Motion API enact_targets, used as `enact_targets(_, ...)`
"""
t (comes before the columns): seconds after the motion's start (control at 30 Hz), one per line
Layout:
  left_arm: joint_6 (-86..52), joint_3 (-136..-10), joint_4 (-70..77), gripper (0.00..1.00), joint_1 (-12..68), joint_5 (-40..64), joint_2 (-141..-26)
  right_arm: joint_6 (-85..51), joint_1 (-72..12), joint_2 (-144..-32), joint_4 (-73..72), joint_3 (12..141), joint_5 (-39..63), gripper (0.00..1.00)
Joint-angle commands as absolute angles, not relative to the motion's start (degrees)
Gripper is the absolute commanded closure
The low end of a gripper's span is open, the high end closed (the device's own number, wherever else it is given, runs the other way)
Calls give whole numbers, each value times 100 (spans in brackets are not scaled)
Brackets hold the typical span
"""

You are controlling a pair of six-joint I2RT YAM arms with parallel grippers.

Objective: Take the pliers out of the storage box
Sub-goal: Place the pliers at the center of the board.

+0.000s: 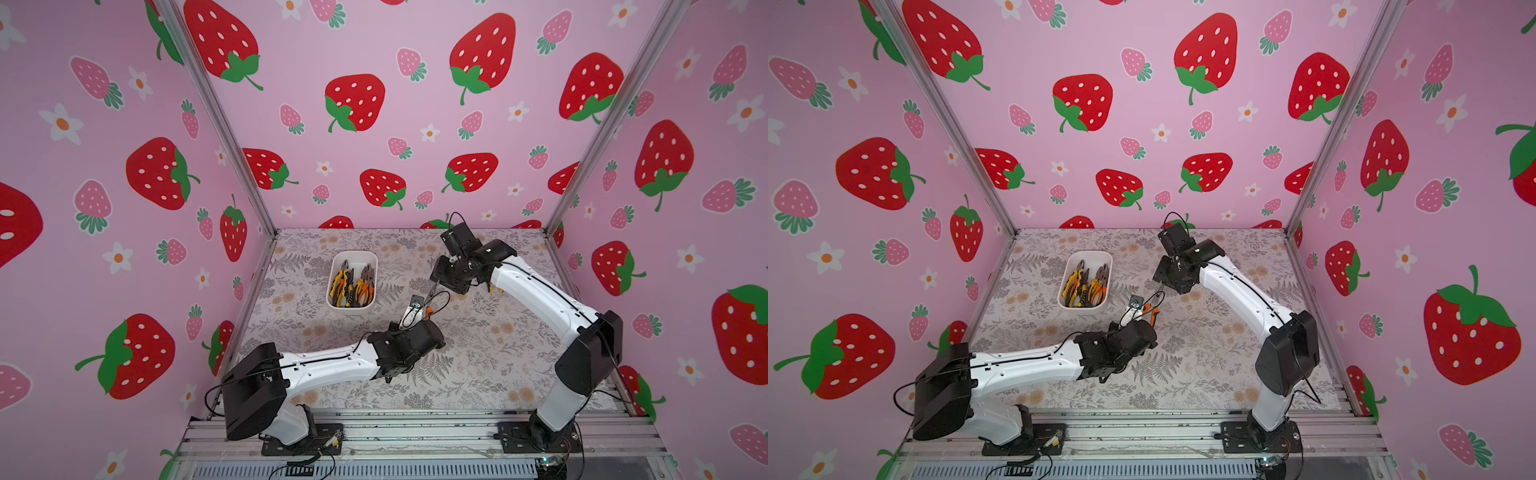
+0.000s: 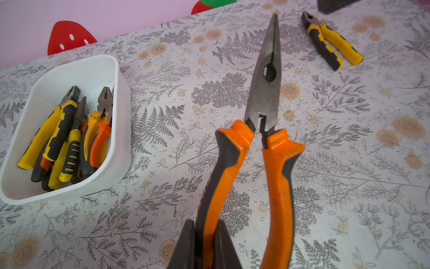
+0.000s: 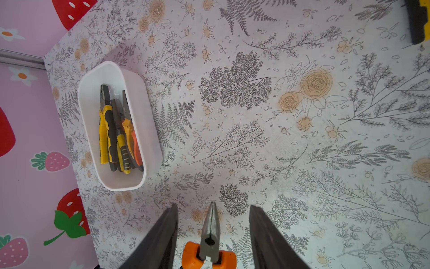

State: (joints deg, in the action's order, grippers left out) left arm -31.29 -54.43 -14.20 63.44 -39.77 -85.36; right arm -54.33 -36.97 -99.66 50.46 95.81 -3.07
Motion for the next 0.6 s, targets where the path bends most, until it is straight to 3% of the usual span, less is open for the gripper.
enact_targets(0.0,-3189,-5729,-1239,100,6372,-4263,-8567,-5553,-3724,-10046,4991,9447,-185,47)
enact_targets(0.57,-3182,-5680,-1213,100,6372,-4324,-8504,-5882,-4187,-10206,4662,9063,-139,55)
